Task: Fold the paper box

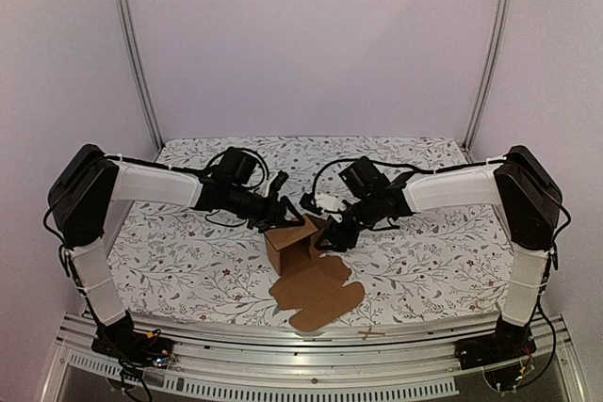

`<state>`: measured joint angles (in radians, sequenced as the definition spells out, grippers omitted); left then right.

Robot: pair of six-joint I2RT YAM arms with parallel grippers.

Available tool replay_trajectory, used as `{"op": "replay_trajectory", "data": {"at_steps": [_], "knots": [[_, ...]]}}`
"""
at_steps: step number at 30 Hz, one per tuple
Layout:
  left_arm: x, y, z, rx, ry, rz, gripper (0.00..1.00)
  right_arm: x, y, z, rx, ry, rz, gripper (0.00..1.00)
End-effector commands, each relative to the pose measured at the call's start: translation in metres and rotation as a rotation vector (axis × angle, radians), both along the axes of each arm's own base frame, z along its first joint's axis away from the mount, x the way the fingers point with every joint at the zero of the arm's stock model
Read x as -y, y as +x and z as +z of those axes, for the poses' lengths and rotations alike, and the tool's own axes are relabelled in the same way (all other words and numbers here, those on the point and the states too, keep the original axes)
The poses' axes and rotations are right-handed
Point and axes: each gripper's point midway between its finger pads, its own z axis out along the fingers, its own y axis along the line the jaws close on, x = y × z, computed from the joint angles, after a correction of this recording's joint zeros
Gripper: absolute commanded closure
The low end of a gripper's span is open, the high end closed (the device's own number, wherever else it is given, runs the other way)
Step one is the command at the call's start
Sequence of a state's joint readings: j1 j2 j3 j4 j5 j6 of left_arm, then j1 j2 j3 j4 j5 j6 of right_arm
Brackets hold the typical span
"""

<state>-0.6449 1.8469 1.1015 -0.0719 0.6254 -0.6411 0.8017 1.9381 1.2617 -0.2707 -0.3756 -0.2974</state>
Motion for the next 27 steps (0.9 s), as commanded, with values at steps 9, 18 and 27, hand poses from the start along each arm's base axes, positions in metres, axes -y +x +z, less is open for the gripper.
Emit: {"op": "replay_trajectory", "data": {"at_steps": [9, 18, 27], "knots": [[0.001, 0.007, -0.007, -0.071, -0.115, -0.012, 0.44, -0.022, 0.008, 0.035, 0.149, 0.149, 0.014, 0.54], [0.001, 0.008, -0.012, -0.081, -0.121, 0.008, 0.45, -0.023, 0.015, 0.018, 0.107, 0.129, -0.071, 0.70], [0.006, 0.009, -0.011, -0.113, -0.168, 0.018, 0.45, -0.039, 0.027, 0.022, 0.127, 0.164, -0.125, 0.62]]}}
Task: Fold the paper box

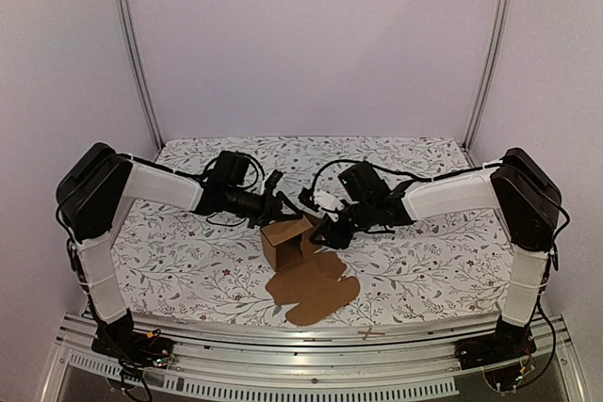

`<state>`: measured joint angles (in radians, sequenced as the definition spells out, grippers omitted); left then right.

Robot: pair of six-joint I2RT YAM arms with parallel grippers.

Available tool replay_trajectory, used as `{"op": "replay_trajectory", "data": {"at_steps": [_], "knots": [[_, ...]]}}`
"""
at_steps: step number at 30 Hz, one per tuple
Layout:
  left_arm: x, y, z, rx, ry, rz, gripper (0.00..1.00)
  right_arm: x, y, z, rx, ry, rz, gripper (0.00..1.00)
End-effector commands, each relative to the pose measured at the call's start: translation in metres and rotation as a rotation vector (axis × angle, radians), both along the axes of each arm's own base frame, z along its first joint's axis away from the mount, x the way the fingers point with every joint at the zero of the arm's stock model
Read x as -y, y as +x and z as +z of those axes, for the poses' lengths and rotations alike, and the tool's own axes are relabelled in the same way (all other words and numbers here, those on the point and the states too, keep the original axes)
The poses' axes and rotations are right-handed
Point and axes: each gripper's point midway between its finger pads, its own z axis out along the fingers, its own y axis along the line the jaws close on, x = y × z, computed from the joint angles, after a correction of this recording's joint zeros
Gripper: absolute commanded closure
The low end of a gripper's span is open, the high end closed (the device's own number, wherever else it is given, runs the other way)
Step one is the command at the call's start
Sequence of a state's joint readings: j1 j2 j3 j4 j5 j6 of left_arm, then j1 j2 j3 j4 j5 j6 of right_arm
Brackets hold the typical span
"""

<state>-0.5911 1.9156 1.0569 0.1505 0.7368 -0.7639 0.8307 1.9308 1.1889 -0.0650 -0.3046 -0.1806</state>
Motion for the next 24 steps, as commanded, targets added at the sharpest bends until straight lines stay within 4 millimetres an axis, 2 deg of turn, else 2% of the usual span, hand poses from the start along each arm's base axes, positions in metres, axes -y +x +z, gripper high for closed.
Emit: {"op": "replay_trajectory", "data": {"at_steps": [1, 5, 8, 13, 16, 18, 20, 24], "knots": [[0.006, -0.008, -0.005, -0.055, -0.037, -0.024, 0.45, -0.026, 0.019, 0.018, 0.079, 0.073, -0.024, 0.63], [0.009, -0.007, -0.002, -0.063, -0.056, -0.024, 0.45, -0.028, 0.022, 0.016, 0.076, 0.071, -0.035, 0.74], [0.010, -0.005, 0.000, -0.078, -0.084, -0.017, 0.45, -0.031, 0.028, 0.027, 0.078, 0.093, -0.063, 0.76], [0.017, 0.004, 0.012, -0.124, -0.207, 0.018, 0.46, -0.041, 0.033, 0.042, 0.069, 0.137, -0.064, 0.74], [0.018, 0.007, 0.015, -0.173, -0.257, 0.046, 0.46, -0.050, 0.032, 0.041, 0.069, 0.144, -0.001, 0.73], [0.016, 0.011, 0.017, -0.179, -0.270, 0.064, 0.47, -0.055, 0.025, 0.042, 0.034, 0.176, 0.057, 0.68], [0.014, 0.014, 0.017, -0.176, -0.264, 0.080, 0.47, -0.055, 0.018, 0.042, 0.024, 0.182, 0.088, 0.62], [0.013, 0.017, 0.009, -0.186, -0.239, 0.102, 0.48, -0.052, 0.022, 0.051, 0.076, 0.189, 0.086, 0.63]]}}
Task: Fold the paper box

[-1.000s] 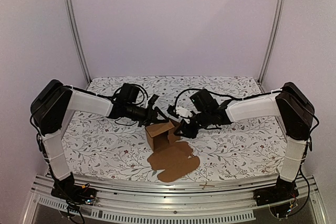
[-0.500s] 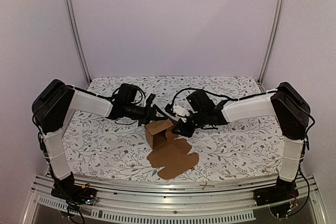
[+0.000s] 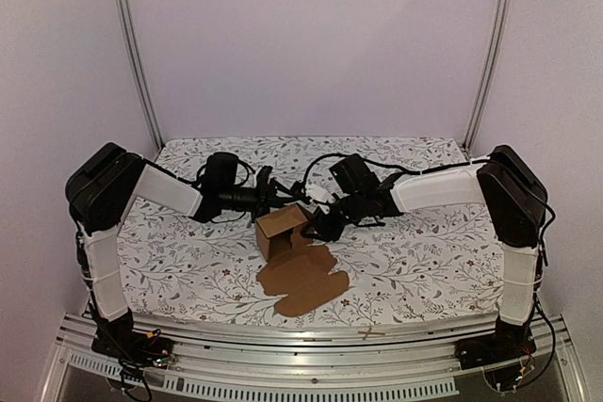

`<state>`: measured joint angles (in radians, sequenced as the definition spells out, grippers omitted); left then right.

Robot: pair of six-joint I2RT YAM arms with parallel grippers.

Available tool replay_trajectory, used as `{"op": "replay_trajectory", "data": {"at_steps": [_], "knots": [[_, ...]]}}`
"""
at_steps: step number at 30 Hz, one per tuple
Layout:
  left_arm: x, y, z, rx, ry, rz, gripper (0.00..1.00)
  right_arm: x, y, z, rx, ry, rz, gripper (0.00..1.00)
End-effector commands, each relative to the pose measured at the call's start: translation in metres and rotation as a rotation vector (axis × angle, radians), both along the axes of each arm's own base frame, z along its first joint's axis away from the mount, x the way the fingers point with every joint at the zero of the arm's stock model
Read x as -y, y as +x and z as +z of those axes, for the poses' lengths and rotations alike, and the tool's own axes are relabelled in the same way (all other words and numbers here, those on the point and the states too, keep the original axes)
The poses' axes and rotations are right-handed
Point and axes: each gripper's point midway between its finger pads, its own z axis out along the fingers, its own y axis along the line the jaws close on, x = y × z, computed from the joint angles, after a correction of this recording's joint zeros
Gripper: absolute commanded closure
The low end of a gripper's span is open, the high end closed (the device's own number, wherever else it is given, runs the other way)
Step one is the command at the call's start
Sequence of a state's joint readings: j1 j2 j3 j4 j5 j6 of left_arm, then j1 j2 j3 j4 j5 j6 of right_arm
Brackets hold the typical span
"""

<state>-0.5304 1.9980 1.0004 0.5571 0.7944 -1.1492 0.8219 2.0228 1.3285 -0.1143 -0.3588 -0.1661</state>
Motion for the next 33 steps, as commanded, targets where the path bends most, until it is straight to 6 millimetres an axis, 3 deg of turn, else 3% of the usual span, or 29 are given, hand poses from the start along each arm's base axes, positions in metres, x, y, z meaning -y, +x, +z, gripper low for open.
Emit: {"op": "replay_trajectory", "data": {"at_steps": [1, 5, 9, 13, 19, 24, 30, 33], "knots": [[0.017, -0.018, -0.006, -0.043, -0.017, -0.060, 0.48, -0.030, 0.011, 0.048, 0.116, 0.169, 0.052, 0.63], [0.011, -0.019, -0.015, -0.042, 0.062, -0.054, 0.50, -0.030, 0.023, 0.040, 0.102, 0.169, -0.035, 0.68], [-0.009, -0.017, -0.033, -0.034, 0.272, -0.015, 0.48, -0.025, 0.031, 0.030, 0.071, 0.156, -0.124, 0.71], [-0.036, -0.009, -0.020, 0.103, 0.489, 0.003, 0.43, -0.024, 0.028, 0.026, 0.043, 0.154, -0.131, 0.74], [-0.052, -0.027, 0.000, 0.152, 0.547, -0.036, 0.40, -0.027, 0.027, 0.019, 0.042, 0.143, -0.098, 0.74], [-0.075, -0.040, 0.003, 0.186, 0.643, -0.045, 0.38, -0.032, 0.024, 0.018, 0.039, 0.149, -0.055, 0.74], [-0.096, -0.048, 0.005, 0.193, 0.713, -0.053, 0.36, -0.032, 0.021, 0.011, 0.032, 0.135, -0.031, 0.71], [-0.114, -0.046, 0.020, 0.223, 0.771, -0.026, 0.35, -0.029, 0.021, 0.010, 0.044, 0.116, -0.014, 0.69]]}}
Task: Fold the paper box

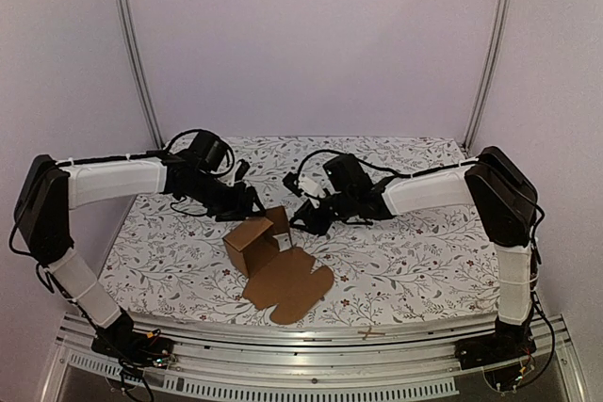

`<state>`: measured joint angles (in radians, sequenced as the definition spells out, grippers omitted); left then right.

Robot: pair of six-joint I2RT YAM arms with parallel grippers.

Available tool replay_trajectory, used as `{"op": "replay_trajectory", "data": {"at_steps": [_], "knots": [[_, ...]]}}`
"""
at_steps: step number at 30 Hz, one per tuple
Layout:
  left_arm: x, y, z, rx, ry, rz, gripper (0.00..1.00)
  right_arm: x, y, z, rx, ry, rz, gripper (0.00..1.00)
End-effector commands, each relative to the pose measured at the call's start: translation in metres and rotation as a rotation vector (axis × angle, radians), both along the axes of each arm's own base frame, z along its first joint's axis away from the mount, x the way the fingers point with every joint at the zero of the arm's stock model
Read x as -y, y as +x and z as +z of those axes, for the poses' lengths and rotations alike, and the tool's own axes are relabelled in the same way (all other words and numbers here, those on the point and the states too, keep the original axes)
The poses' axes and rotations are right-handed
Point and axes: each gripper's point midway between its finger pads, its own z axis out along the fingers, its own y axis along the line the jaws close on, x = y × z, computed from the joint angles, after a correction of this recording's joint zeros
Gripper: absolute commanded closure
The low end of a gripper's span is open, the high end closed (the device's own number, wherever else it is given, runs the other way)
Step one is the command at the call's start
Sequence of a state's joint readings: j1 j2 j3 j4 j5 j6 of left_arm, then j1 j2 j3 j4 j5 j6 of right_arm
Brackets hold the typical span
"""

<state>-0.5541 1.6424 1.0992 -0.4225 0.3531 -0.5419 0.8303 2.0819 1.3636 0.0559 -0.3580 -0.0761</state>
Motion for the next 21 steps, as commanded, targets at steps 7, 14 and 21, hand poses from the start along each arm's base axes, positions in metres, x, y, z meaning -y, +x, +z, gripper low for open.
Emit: {"op": "replay_trajectory", "data": {"at_steps": [7, 14, 21], "knots": [[-0.053, -0.049, 0.017, -0.036, 0.151, -0.028, 0.36, 0.051, 0.031, 0.029, 0.035, -0.045, 0.049, 0.43], [-0.044, -0.051, 0.002, -0.078, 0.133, -0.095, 0.37, 0.074, 0.092, 0.110, 0.106, 0.125, 0.035, 0.01], [-0.030, -0.046, -0.009, -0.101, 0.086, -0.127, 0.41, 0.068, 0.108, 0.069, -0.077, 0.059, 0.165, 0.26]]}}
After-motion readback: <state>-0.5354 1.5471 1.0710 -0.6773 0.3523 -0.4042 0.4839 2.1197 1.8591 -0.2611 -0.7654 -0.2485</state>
